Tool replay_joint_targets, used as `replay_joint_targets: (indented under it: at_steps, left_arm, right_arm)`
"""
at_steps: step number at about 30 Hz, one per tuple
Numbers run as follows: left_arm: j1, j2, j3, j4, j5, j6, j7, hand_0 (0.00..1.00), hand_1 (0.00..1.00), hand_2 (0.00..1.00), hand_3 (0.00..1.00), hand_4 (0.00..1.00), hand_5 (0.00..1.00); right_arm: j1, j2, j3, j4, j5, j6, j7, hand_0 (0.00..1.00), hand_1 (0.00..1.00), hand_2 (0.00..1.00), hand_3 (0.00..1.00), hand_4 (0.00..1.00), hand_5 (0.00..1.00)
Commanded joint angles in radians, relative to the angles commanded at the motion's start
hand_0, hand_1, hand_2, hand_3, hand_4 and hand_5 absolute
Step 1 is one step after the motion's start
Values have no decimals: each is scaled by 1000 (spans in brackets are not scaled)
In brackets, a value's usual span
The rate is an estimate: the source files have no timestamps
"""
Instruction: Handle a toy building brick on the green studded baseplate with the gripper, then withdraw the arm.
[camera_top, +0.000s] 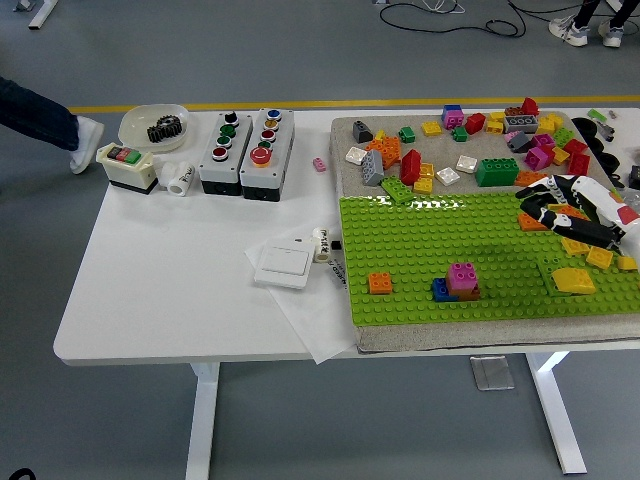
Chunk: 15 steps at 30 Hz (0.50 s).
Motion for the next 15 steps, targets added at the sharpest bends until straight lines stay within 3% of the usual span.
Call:
replay_joint_targets:
  at_steps: [3,4,9,10,15]
  left_arm:
    - [-1,1,0,0,1,1,0,735,744,729,597,661,598]
    - [-1,1,0,0,2,1,0,735,744,729,597,660,598]
    - [-3,1,1,2,0,4,-1,735,744,729,597,660,598]
    - [-2,1,1,2,0,5,-1,736,744,728,597,660,598]
    - [0,0,-1,3,1,9,-3,736,744,728,597,660,598]
  right_arm:
    - [1,3,29,-16,121,25,-40,749,729,761,712,883,691]
    - [4,3,47,-28,158,36,-61,786,765,797,805,945,735]
    - [9,7,113,-66,370,68,-142,786,765,797,805,945,735]
    - [10,8,133,-76,409,75,-167,825,785,814,828,998,866]
    - [9,17,209,-124,616,95,-240,825,785,814,828,998,866]
